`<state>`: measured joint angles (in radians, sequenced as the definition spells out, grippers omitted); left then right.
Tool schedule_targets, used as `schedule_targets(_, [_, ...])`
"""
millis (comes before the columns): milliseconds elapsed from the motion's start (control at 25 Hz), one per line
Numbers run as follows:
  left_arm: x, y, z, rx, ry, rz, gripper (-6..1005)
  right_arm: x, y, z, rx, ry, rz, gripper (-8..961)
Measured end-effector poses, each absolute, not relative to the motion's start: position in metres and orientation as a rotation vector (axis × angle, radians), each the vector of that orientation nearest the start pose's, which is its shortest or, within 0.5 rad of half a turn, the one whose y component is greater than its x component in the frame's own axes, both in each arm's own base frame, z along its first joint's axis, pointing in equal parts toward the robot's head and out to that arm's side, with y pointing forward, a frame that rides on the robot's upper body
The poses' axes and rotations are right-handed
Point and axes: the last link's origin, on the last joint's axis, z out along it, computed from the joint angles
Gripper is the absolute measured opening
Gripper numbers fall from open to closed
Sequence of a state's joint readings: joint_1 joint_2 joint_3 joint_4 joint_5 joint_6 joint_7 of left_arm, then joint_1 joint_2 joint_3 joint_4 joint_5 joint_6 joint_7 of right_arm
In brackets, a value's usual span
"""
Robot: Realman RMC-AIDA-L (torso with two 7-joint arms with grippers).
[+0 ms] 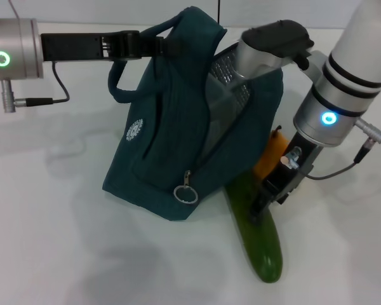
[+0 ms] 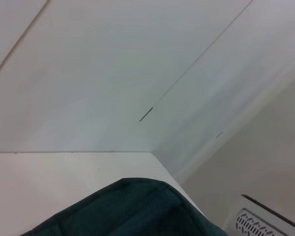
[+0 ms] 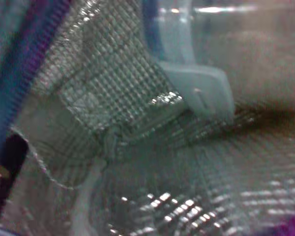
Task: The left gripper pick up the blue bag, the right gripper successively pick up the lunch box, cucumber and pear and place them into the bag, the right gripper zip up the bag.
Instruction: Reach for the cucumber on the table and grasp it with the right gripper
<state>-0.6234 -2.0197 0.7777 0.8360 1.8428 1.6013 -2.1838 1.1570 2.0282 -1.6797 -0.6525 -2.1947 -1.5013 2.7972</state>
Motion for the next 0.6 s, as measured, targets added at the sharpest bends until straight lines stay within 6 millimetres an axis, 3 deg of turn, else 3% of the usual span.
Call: schedule_targets(600, [-0.1942, 0.3754, 0.0527, -2.609, -1.299, -0.92, 56, 0.1032, 0.3661, -0.083, -2.768, 1.235, -0.788, 747])
